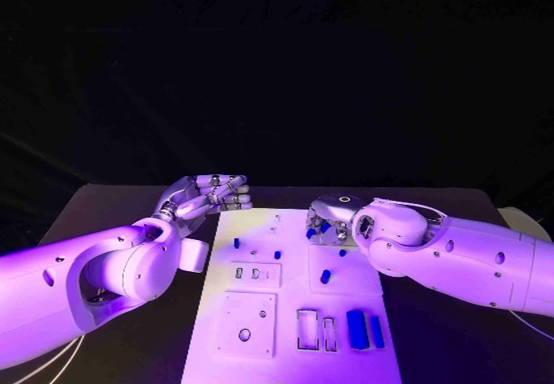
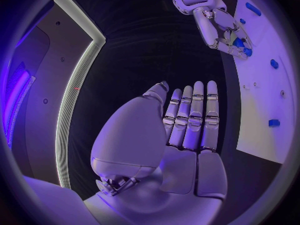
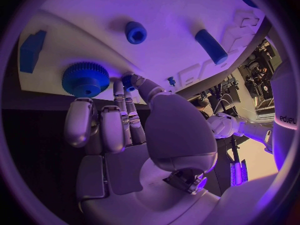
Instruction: Assemble the parts on the task board
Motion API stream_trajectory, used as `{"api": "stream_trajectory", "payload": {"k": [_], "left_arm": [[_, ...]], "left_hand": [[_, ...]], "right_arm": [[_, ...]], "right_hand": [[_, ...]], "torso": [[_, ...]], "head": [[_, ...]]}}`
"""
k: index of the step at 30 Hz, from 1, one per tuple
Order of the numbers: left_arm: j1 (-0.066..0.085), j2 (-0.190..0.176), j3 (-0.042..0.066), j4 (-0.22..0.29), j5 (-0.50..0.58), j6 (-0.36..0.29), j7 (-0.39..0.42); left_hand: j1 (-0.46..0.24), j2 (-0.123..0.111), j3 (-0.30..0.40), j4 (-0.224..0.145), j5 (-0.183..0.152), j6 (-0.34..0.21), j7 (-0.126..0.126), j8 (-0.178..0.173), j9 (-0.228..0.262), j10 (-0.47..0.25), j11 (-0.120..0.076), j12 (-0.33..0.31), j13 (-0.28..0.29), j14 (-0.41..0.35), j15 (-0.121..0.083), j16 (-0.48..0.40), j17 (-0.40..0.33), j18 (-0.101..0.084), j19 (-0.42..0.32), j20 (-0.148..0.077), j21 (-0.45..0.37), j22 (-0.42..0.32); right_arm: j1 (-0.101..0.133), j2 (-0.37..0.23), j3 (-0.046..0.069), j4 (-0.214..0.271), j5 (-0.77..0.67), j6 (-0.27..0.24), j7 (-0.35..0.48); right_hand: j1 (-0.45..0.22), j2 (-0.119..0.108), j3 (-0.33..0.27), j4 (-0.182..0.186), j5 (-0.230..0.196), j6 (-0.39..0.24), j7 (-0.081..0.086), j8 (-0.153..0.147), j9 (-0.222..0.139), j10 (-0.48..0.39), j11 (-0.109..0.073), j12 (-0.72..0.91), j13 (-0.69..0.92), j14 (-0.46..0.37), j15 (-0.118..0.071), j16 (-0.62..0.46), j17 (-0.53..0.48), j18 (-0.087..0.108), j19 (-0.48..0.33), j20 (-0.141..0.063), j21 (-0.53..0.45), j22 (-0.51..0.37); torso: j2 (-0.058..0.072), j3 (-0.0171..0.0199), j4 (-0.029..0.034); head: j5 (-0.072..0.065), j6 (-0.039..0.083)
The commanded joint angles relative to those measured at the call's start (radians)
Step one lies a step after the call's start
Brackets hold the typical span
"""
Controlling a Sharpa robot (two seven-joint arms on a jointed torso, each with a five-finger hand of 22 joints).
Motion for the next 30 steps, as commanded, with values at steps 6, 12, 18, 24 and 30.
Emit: {"api": "stream_trajectory", "payload": {"k": [6, 12, 18, 24, 30], "left_arm": [[0.003, -0.001, 0.001, -0.005, -0.005, 0.014, -0.002], [0.003, -0.001, 0.001, -0.006, -0.004, 0.015, -0.002], [0.003, 0.0, 0.001, -0.005, -0.004, 0.014, -0.004], [0.003, 0.002, 0.001, -0.004, -0.004, 0.014, -0.004], [0.005, 0.004, 0.001, -0.001, -0.004, 0.016, -0.006]], "left_hand": [[-0.002, -0.006, 0.003, 0.006, 0.001, 0.005, 0.004, -0.006, -0.001, 0.003, 0.002, -0.005, -0.001, 0.004, 0.003, -0.007, -0.001, 0.013, 0.006, -0.002, -0.002, -0.002], [-0.002, -0.006, 0.003, 0.006, 0.001, 0.005, 0.004, -0.006, -0.001, 0.003, 0.002, -0.005, -0.001, 0.004, 0.003, -0.007, -0.001, 0.013, 0.006, -0.002, -0.002, -0.002], [-0.001, -0.005, 0.004, 0.006, 0.001, 0.005, 0.004, -0.007, -0.001, 0.003, 0.002, -0.007, -0.001, 0.004, 0.003, -0.009, -0.001, 0.013, 0.006, -0.002, -0.002, -0.002], [-0.001, -0.005, 0.004, 0.006, 0.001, 0.005, 0.004, -0.007, -0.001, 0.003, 0.002, -0.007, -0.001, 0.004, 0.003, -0.009, -0.001, 0.013, 0.006, -0.002, -0.002, -0.002], [0.0, -0.005, 0.005, 0.006, 0.002, 0.005, 0.004, -0.008, -0.001, 0.004, 0.002, -0.008, -0.001, 0.004, 0.003, -0.01, -0.001, 0.013, 0.006, -0.002, -0.003, -0.003]], "right_arm": [[-0.001, -0.006, 0.002, 0.026, -0.007, -0.112, -0.014], [0.002, 0.012, 0.007, 0.017, -0.008, -0.189, -0.016], [0.003, 0.047, 0.009, -0.013, -0.005, -0.225, -0.01], [0.004, 0.088, 0.009, -0.049, 0.003, -0.229, -0.001], [0.004, 0.136, 0.009, -0.098, 0.008, -0.216, 0.003]], "right_hand": [[0.015, 0.003, 0.011, 0.004, -0.005, 0.022, -0.004, 0.012, 0.012, 0.019, -0.004, 0.01, 0.003, 0.035, -0.011, 0.007, -0.003, -0.019, 0.009, -0.003, 0.009, 0.011], [0.02, 0.003, 0.015, 0.003, -0.005, 0.027, -0.006, 0.014, 0.016, 0.021, -0.006, 0.01, 0.003, 0.036, -0.012, 0.01, 0.002, -0.021, 0.013, -0.004, 0.015, 0.02], [0.022, 0.002, 0.016, 0.002, -0.005, 0.028, -0.007, 0.015, 0.017, 0.022, -0.006, 0.01, 0.003, 0.036, -0.013, 0.011, 0.004, -0.022, 0.015, -0.004, 0.018, 0.025], [0.022, 0.002, 0.016, 0.002, -0.005, 0.028, -0.007, 0.015, 0.017, 0.022, -0.006, 0.01, 0.003, 0.037, -0.013, 0.011, 0.004, -0.022, 0.015, -0.005, 0.017, 0.025], [0.02, 0.001, 0.017, 0.004, -0.006, 0.027, -0.006, 0.013, 0.018, 0.021, -0.005, 0.008, 0.002, 0.037, -0.013, 0.012, 0.004, -0.021, 0.013, -0.005, 0.016, 0.023]], "torso": [[0.002, 0.0005, 0.0008], [0.004, -0.0002, 0.0029], [0.006, 0.0009, 0.0014], [0.007, 0.0005, 0.0027], [0.011, 0.0014, 0.0051]], "head": [[0.0, 0.005], [-0.001, 0.012], [0.001, 0.013], [0.0, 0.017], [0.002, 0.016]]}}
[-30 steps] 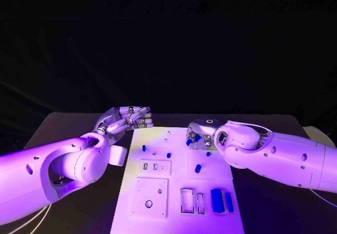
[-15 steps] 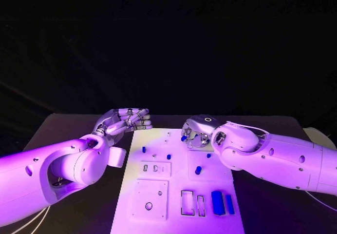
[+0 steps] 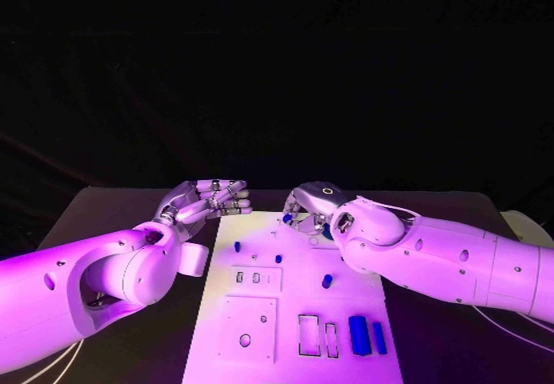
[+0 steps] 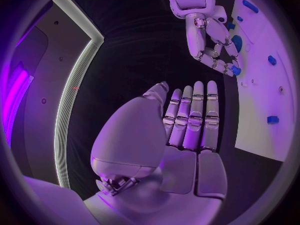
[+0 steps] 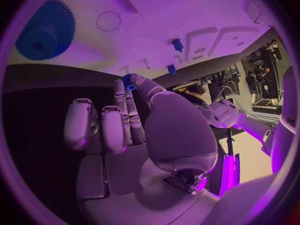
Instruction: Assemble the parts on the task board
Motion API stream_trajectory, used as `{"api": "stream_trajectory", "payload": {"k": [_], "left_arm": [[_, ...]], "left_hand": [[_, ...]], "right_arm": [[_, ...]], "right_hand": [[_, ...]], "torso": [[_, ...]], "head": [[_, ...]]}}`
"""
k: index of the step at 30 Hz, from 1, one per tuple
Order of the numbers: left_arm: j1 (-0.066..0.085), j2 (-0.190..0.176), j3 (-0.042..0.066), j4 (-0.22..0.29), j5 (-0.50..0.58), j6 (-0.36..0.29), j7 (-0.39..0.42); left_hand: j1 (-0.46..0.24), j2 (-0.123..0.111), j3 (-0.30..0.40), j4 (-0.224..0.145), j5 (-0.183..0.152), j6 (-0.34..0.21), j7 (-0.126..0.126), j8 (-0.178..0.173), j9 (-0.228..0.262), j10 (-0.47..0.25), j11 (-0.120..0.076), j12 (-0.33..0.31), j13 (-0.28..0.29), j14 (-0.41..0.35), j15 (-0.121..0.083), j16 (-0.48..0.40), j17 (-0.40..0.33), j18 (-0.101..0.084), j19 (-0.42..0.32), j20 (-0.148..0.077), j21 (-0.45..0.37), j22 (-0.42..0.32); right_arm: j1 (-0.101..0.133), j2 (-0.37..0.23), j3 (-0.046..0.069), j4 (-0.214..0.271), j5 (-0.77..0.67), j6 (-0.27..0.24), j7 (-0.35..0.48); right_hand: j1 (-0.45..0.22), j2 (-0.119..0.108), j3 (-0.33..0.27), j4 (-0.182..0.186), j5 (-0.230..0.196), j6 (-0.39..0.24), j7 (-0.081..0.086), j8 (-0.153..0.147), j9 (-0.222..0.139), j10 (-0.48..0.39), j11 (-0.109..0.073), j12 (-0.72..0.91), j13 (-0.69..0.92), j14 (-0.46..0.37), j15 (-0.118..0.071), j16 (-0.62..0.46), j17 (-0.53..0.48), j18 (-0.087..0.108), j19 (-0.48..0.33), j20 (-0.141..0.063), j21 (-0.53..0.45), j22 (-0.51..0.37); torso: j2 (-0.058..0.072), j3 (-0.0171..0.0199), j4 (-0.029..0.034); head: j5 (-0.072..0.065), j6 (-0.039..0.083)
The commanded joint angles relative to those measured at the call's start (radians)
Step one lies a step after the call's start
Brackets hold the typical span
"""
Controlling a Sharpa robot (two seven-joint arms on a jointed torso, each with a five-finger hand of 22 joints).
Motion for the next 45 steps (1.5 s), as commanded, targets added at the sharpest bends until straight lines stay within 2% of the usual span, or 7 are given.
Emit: {"api": "stream_trajectory", "payload": {"k": [1, 17, 34, 37, 39, 41, 45], "left_arm": [[0.003, 0.003, 0.001, 0.005, -0.004, 0.017, 0.001], [0.006, 0.004, 0.001, 0.01, -0.003, 0.02, -0.002], [0.01, 0.002, 0.001, 0.012, -0.003, 0.02, -0.003], [0.011, 0.003, 0.001, 0.011, -0.003, 0.02, -0.004], [0.011, 0.003, 0.001, 0.011, -0.003, 0.02, -0.004], [0.012, 0.003, 0.001, 0.011, -0.003, 0.02, -0.004], [0.012, 0.003, 0.001, 0.009, -0.003, 0.019, -0.004]], "left_hand": [[0.0, -0.005, 0.002, 0.003, 0.001, 0.005, 0.004, -0.004, -0.001, 0.004, 0.002, -0.005, -0.001, 0.004, 0.003, -0.005, -0.001, 0.013, 0.006, -0.002, -0.002, -0.001], [0.0, -0.005, 0.003, 0.003, 0.001, 0.005, 0.005, -0.005, -0.001, 0.004, 0.002, -0.006, -0.001, 0.004, 0.003, -0.006, -0.001, 0.013, 0.006, -0.001, -0.003, -0.002], [0.0, -0.005, 0.003, 0.003, 0.001, 0.005, 0.005, -0.005, -0.001, 0.004, 0.002, -0.006, -0.001, 0.004, 0.003, -0.006, -0.001, 0.013, 0.006, -0.001, -0.003, -0.002], [0.0, -0.005, 0.003, 0.003, 0.001, 0.005, 0.005, -0.005, -0.001, 0.004, 0.002, -0.006, -0.001, 0.004, 0.003, -0.006, -0.001, 0.013, 0.006, -0.001, -0.003, -0.002], [0.0, -0.005, 0.003, 0.003, 0.001, 0.005, 0.005, -0.005, -0.001, 0.004, 0.002, -0.006, -0.001, 0.004, 0.003, -0.006, -0.001, 0.013, 0.006, -0.001, -0.003, -0.002], [0.0, -0.006, 0.003, 0.003, 0.001, 0.004, 0.006, -0.007, -0.001, 0.003, 0.003, -0.008, -0.001, 0.004, 0.004, -0.008, -0.001, 0.013, 0.005, -0.001, -0.004, -0.003], [0.0, -0.006, 0.003, 0.003, 0.001, 0.004, 0.006, -0.007, -0.001, 0.003, 0.003, -0.008, -0.001, 0.004, 0.004, -0.008, -0.001, 0.013, 0.005, -0.001, -0.004, -0.003]], "right_arm": [[0.0, 0.018, 0.0, -0.022, 0.003, 0.001, 0.004], [-0.002, 0.063, 0.0, -0.067, 0.006, 0.02, -0.006], [-0.002, 0.08, -0.001, -0.092, 0.003, 0.056, -0.015], [-0.002, 0.082, -0.001, -0.095, 0.004, 0.051, -0.012], [-0.002, 0.083, -0.001, -0.096, 0.006, 0.045, -0.008], [-0.002, 0.084, -0.001, -0.097, 0.009, 0.038, -0.003], [-0.002, 0.084, -0.002, -0.096, 0.013, 0.016, 0.009]], "right_hand": [[0.008, 0.0, 0.006, 0.004, 0.0, 0.003, 0.0, 0.002, 0.002, 0.007, -0.001, 0.003, 0.0, 0.04, -0.009, 0.003, 0.001, -0.007, 0.005, -0.003, 0.004, -0.001], [0.004, -0.001, 0.007, 0.009, -0.001, 0.001, 0.001, 0.0, 0.003, 0.006, 0.0, 0.001, -0.001, 0.04, -0.008, 0.003, 0.0, -0.007, 0.003, -0.003, 0.003, -0.003], [-0.002, -0.005, 0.008, 0.014, -0.005, -0.007, 0.004, -0.005, 0.004, 0.002, 0.003, -0.003, -0.002, 0.039, -0.006, 0.002, -0.005, -0.005, -0.003, -0.003, -0.001, -0.009], [-0.006, -0.011, 0.009, 0.019, -0.009, -0.024, 0.011, -0.017, 0.003, -0.011, 0.009, -0.012, -0.006, 0.037, -0.002, 0.0, -0.01, -0.004, -0.008, -0.001, -0.004, -0.013], [-0.013, -0.016, 0.008, 0.027, -0.048, -0.039, 0.017, -0.028, 0.002, -0.025, 0.013, -0.02, -0.01, 0.035, 0.004, -0.002, -0.015, -0.004, -0.012, 0.003, -0.006, -0.015], [-0.024, -0.029, 0.0, 0.035, -0.079, -0.08, 0.025, -0.055, -0.007, -0.045, 0.022, -0.03, -0.015, 0.032, 0.011, -0.006, -0.023, -0.004, -0.015, 0.009, -0.008, -0.016], [-0.028, -0.048, -0.017, 0.042, -0.103, -0.128, 0.023, -0.086, -0.018, -0.062, 0.024, -0.035, -0.017, 0.03, 0.013, -0.008, -0.029, -0.002, -0.018, 0.015, -0.01, -0.016]], "torso": [[0.004, 0.001, 0.0034], [0.013, -0.0003, 0.0091], [0.015, 0.0, 0.0073], [0.015, -0.0003, 0.0075], [0.016, -0.0001, 0.0077], [0.016, -0.0003, 0.0079], [0.016, 0.0005, 0.0069]], "head": [[0.001, 0.0], [-0.001, 0.002], [0.003, 0.0], [0.003, 0.0], [0.003, 0.001], [0.002, 0.002], [0.004, 0.005]]}}
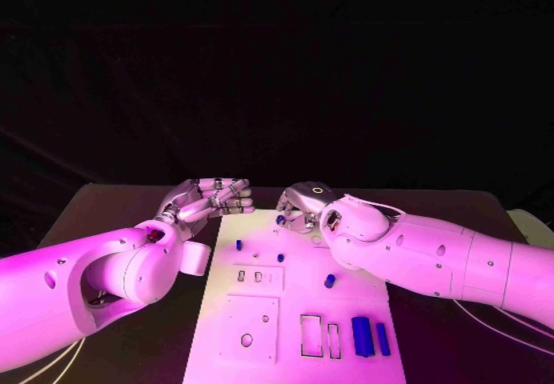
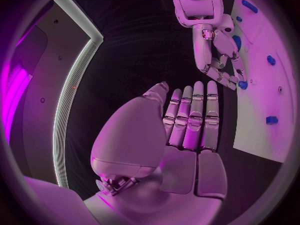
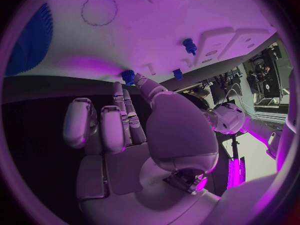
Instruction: Assemble the parts on the task board
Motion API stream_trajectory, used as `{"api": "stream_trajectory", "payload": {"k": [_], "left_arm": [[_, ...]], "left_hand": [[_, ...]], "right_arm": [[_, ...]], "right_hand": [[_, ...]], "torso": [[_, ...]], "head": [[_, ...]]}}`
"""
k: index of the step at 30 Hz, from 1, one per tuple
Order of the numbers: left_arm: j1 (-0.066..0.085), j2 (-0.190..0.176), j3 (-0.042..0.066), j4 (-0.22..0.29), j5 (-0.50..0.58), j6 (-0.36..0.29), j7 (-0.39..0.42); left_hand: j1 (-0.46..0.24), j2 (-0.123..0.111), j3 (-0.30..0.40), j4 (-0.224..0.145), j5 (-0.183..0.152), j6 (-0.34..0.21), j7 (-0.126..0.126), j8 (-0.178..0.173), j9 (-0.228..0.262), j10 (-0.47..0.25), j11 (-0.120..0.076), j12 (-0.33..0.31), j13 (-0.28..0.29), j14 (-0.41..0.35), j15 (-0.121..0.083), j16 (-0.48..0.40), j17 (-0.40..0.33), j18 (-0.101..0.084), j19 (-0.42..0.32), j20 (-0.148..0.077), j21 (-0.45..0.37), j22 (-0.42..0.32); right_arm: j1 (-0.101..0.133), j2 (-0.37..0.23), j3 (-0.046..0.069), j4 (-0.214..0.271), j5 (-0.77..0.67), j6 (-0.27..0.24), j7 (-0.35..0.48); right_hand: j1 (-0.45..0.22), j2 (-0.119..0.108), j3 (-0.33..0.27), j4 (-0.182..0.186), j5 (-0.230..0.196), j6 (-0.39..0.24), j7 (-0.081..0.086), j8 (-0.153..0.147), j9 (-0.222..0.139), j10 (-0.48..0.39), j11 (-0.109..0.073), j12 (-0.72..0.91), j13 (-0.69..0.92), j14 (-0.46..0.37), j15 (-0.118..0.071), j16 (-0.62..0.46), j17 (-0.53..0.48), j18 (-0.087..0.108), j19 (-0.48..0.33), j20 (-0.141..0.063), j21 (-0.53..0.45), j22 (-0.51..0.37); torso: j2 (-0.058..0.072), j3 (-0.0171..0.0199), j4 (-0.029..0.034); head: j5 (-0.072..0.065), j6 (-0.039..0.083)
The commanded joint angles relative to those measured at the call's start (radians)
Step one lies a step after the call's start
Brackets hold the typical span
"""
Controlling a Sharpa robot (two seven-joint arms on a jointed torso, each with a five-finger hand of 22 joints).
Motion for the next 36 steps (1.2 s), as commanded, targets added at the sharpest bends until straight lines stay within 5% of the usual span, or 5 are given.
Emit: {"api": "stream_trajectory", "payload": {"k": [1, 16, 20, 24, 36], "left_arm": [[0.002, 0.002, 0.001, 0.0, -0.004, 0.016, 0.004], [0.002, 0.002, 0.001, -0.012, 0.001, 0.021, 0.003], [0.002, 0.002, 0.001, -0.017, 0.002, 0.024, 0.004], [0.002, 0.003, 0.001, -0.022, 0.003, 0.026, 0.005], [0.002, 0.005, 0.0, -0.026, 0.003, 0.026, 0.001]], "left_hand": [[0.0, -0.006, 0.003, 0.003, 0.001, 0.004, 0.006, -0.007, -0.001, 0.003, 0.003, -0.007, -0.001, 0.004, 0.004, -0.003, -0.001, 0.013, 0.005, -0.001, -0.004, -0.001], [0.0, -0.006, 0.004, 0.003, 0.001, 0.004, 0.006, -0.007, -0.001, 0.004, 0.003, -0.008, -0.001, 0.004, 0.004, -0.004, -0.001, 0.013, 0.005, -0.001, -0.004, -0.001], [0.001, -0.006, 0.004, 0.003, 0.001, 0.004, 0.006, -0.008, -0.001, 0.004, 0.003, -0.008, -0.001, 0.004, 0.004, -0.004, -0.001, 0.013, 0.005, -0.001, -0.004, -0.001], [0.001, -0.006, 0.004, 0.003, 0.001, 0.004, 0.006, -0.008, -0.001, 0.004, 0.003, -0.008, -0.001, 0.004, 0.004, -0.004, -0.001, 0.013, 0.005, -0.001, -0.004, -0.001], [0.001, -0.006, 0.004, 0.003, 0.001, 0.004, 0.006, -0.008, -0.001, 0.004, 0.003, -0.008, -0.001, 0.004, 0.004, -0.004, -0.001, 0.013, 0.005, -0.001, -0.004, -0.001]], "right_arm": [[0.0, -0.002, 0.0, 0.003, 0.002, -0.022, 0.016], [-0.002, -0.214, 0.009, 0.207, 0.051, -0.07, 0.009], [-0.002, -0.3, 0.014, 0.259, 0.117, -0.001, -0.002], [-0.002, -0.355, 0.016, 0.277, 0.137, 0.052, -0.011], [-0.002, -0.384, 0.018, 0.256, 0.2, 0.102, -0.017]], "right_hand": [[0.003, -0.016, -0.009, 0.004, -0.01, -0.027, -0.008, -0.01, -0.006, -0.007, -0.007, -0.002, 0.0, 0.03, 0.003, -0.003, -0.002, -0.001, -0.005, 0.002, -0.005, 0.002], [0.02, -0.039, -0.043, 0.008, 0.065, 0.038, -0.016, 0.025, 0.008, 0.205, -0.044, 0.156, 0.088, 0.032, -0.025, 0.004, 0.004, -0.009, 0.02, -0.018, 0.022, 0.051], [0.026, -0.042, -0.121, 0.031, 0.116, 0.0, -0.028, 0.043, 0.015, 0.212, -0.067, 0.728, 0.639, 0.054, -0.037, 0.062, 0.103, -0.017, 0.03, -0.029, 0.033, 0.077], [0.003, -0.035, -0.218, 0.089, 0.139, -0.043, -0.016, 0.077, 0.027, 0.253, -0.037, 1.199, 1.128, 0.071, -0.01, 0.125, 0.228, -0.016, 0.039, -0.023, 0.038, 0.094], [0.015, -0.036, -0.279, 0.135, 0.147, -0.08, -0.003, 0.116, 0.039, 0.303, -0.025, 1.32, 1.265, 0.09, -0.008, 0.171, 0.332, -0.027, 0.072, -0.01, 0.069, 0.148]], "torso": [[0.0, 0.0008, -0.0005], [-0.009, 0.0009, -0.0075], [-0.015, -0.0004, -0.0143], [-0.018, 0.0014, -0.0176], [-0.015, 0.0016, -0.0183]], "head": [[0.002, 0.003], [-0.003, 0.018], [-0.004, 0.018], [-0.005, 0.019], [-0.006, 0.014]]}}
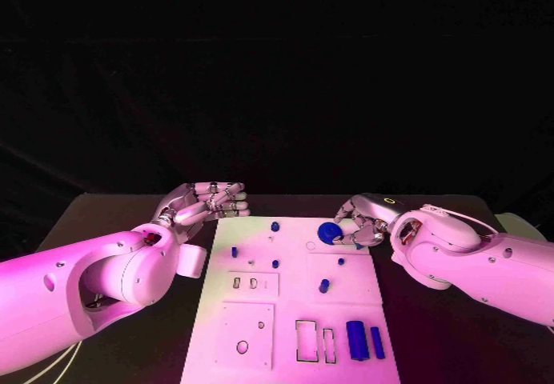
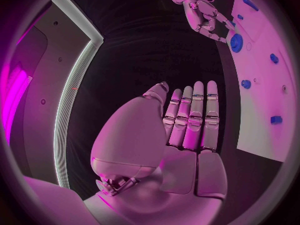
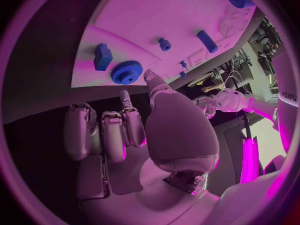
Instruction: Assemble the parts on the task board
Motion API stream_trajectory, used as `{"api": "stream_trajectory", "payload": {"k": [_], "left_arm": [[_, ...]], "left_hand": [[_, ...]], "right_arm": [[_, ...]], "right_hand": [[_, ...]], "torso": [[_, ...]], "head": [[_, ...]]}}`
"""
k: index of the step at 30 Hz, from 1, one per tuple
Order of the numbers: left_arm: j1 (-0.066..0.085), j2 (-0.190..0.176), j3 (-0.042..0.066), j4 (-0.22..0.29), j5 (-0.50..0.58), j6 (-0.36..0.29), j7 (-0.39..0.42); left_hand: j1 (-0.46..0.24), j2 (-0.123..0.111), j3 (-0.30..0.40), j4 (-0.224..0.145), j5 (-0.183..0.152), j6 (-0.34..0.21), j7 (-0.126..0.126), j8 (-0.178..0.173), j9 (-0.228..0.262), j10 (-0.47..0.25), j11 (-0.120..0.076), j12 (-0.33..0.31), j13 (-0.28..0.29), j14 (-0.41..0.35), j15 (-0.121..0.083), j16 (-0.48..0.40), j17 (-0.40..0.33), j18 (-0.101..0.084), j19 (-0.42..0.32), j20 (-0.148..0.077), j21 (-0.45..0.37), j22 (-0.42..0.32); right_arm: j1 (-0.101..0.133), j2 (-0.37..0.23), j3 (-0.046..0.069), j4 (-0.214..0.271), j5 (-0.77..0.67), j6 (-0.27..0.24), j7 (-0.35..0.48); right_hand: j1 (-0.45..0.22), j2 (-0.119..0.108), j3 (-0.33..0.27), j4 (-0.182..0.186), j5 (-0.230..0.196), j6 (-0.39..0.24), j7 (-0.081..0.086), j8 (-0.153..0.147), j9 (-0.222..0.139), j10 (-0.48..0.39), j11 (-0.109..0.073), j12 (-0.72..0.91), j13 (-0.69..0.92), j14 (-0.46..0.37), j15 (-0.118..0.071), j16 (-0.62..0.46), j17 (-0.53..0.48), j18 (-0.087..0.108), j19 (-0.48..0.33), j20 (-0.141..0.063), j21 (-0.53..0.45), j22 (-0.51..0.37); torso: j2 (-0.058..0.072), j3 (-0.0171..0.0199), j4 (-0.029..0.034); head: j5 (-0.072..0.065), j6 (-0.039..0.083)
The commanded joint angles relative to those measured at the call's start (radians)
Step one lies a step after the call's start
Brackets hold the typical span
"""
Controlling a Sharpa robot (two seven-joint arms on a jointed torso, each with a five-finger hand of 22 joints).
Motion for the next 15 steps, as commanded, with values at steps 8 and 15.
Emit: {"api": "stream_trajectory", "payload": {"k": [8, 15], "left_arm": [[0.001, 0.002, 0.001, 0.003, 0.001, 0.02, 0.003], [0.001, 0.001, 0.001, 0.003, 0.001, 0.021, 0.002]], "left_hand": [[0.001, -0.006, 0.004, 0.003, 0.001, 0.004, 0.006, -0.004, -0.001, 0.004, 0.003, -0.004, -0.001, 0.004, 0.004, -0.004, -0.001, 0.013, 0.005, -0.001, -0.004, -0.002], [0.001, -0.006, 0.004, 0.003, 0.001, 0.004, 0.006, -0.004, -0.001, 0.004, 0.003, -0.004, -0.001, 0.004, 0.004, -0.004, -0.001, 0.013, 0.005, -0.001, -0.004, -0.002]], "right_arm": [[-0.001, 0.03, 0.001, -0.043, 0.053, 0.048, -0.009], [0.0, 0.05, 0.001, -0.071, 0.054, 0.03, -0.015]], "right_hand": [[0.019, 0.01, -0.008, 0.009, 0.028, -0.016, 0.001, 0.017, 0.004, 0.011, 0.001, 0.014, 0.097, 0.09, 0.006, 0.01, 0.196, -0.013, 0.014, 0.001, 0.011, 0.034], [0.024, 0.019, -0.006, 0.013, 0.04, -0.018, 0.001, 0.024, 0.006, 0.012, 0.001, 0.017, 0.101, 0.091, 0.007, 0.012, 0.201, -0.015, 0.02, 0.002, 0.016, 0.043]], "torso": [[0.001, -0.0012, 0.0001], [0.001, -0.0009, 0.0016]], "head": [[-0.003, -0.007], [-0.003, -0.013]]}}
